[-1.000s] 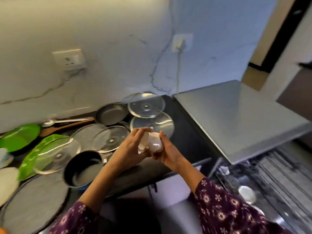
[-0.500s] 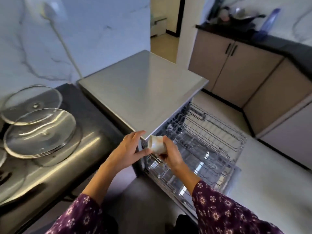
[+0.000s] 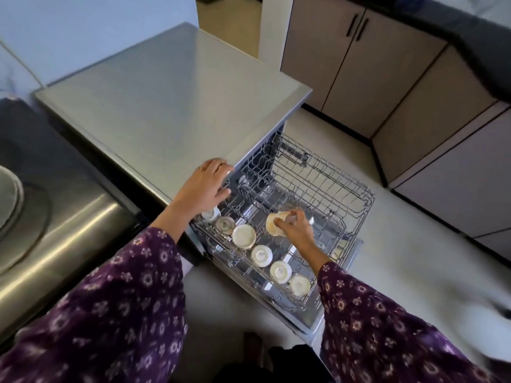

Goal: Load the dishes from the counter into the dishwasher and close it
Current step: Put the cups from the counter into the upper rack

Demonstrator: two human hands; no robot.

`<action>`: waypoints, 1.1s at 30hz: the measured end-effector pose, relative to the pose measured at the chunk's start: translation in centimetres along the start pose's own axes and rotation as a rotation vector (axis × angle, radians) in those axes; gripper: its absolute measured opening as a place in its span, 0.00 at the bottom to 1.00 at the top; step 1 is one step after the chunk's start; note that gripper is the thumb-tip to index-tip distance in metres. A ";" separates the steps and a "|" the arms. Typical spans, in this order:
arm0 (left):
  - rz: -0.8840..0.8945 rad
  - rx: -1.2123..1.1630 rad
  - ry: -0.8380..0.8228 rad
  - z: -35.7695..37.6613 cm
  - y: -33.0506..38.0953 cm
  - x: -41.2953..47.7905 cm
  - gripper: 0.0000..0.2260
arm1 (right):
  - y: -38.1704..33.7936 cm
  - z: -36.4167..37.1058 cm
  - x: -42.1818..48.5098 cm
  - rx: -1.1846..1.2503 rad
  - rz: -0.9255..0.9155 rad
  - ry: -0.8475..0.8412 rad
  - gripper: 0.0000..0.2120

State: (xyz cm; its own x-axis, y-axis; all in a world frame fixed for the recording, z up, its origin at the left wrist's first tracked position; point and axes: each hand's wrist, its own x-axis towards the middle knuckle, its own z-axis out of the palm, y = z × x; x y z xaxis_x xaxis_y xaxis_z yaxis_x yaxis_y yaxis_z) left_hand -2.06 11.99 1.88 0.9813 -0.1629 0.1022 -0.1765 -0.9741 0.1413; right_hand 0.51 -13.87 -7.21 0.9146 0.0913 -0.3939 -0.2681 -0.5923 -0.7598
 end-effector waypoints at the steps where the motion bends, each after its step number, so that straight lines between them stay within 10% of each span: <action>1: 0.017 0.024 -0.012 0.7 -0.4 0.2 0.24 | 0.9 -0.2 0.4 -0.039 0.008 -0.005 0.28; 33: -0.177 -0.252 0.293 5.4 -3.7 -0.1 0.14 | -2.4 16.1 19.8 -0.702 -0.528 -0.299 0.33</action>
State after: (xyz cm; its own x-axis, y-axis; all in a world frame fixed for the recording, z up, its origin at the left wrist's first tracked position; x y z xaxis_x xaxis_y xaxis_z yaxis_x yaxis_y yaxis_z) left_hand -1.09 14.80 -4.02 0.9414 0.0900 0.3250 -0.0561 -0.9085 0.4141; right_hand 14.35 2.30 -21.48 0.7238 0.6318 -0.2773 0.4946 -0.7554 -0.4298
